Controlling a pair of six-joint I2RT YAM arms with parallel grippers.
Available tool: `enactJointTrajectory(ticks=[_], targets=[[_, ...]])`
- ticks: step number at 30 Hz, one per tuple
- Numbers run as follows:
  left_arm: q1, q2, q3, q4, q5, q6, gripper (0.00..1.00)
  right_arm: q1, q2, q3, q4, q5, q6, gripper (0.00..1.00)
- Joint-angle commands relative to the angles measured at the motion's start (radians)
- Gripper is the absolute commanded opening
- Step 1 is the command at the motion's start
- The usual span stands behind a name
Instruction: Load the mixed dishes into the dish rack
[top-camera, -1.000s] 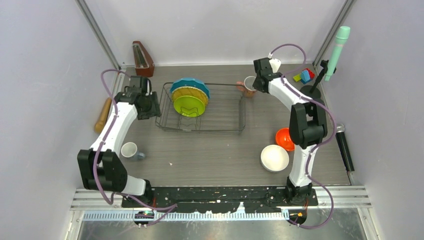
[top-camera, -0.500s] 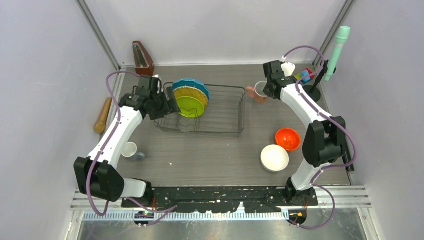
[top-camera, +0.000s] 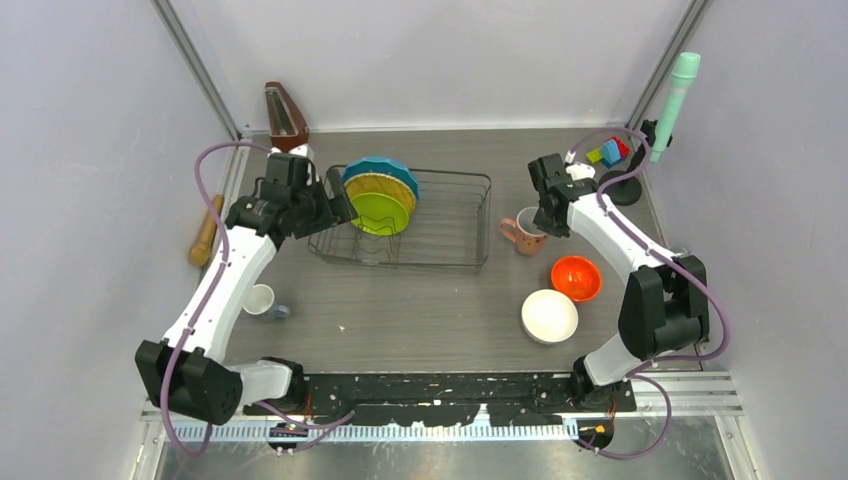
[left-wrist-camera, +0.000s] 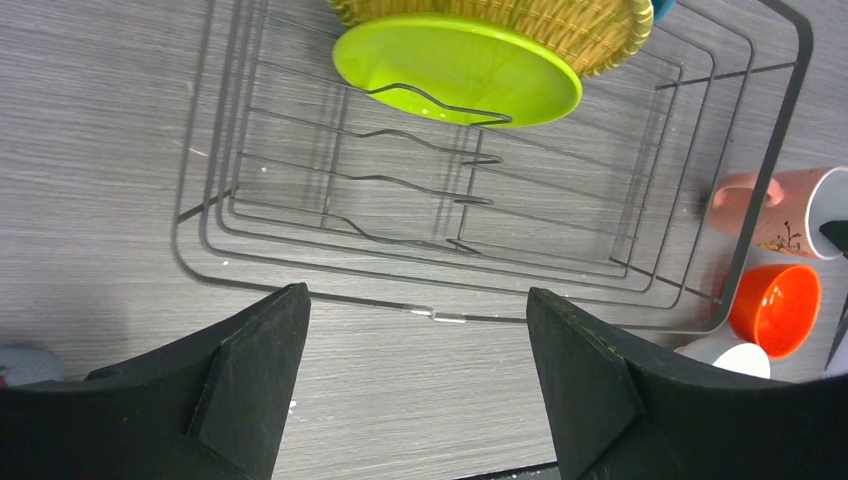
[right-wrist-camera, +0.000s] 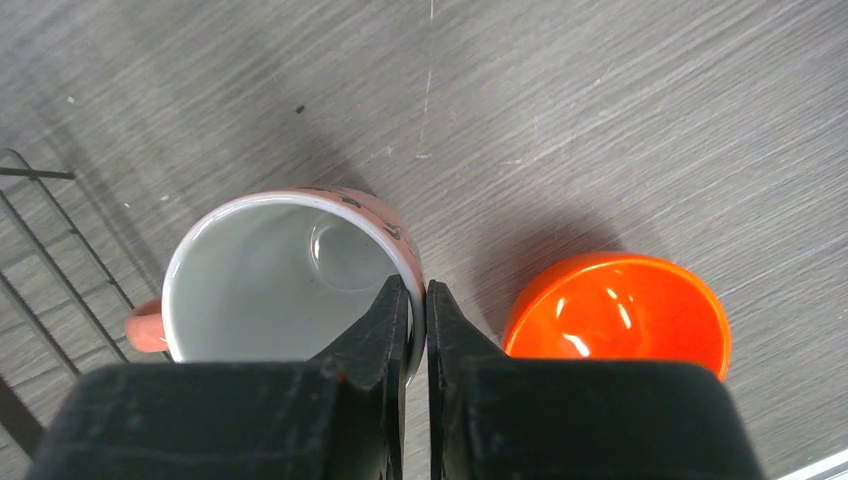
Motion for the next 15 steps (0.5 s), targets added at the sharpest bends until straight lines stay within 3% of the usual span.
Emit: enactJointTrajectory(ticks=[1,4,7,11,15], targets=[[0.004,-0.072,-0.030,0.023,-0.099,0.012,0.83,0.003,-0.064,-0.034,0.081,-0.012,0.046,0.12],[0.004,-0.111,-0.057,0.031,-0.136,0.013,0.89,0.003,-0.087,-0.067,0.097,-0.021,0.033,0.25],[0.003,-0.129,-0.065,0.025,-0.143,0.018,0.91,0.003,-0.112,-0.085,0.111,-0.034,0.020,0.49],[0.004,-0.138,-0.062,0.012,-0.130,0.021,0.91,0.003,-0.148,-0.075,0.072,-0.034,0.021,0.72],[0.004,-0.155,-0.070,0.014,-0.108,0.020,0.91,0.002,-0.200,-0.045,0.000,0.004,0.017,0.76]])
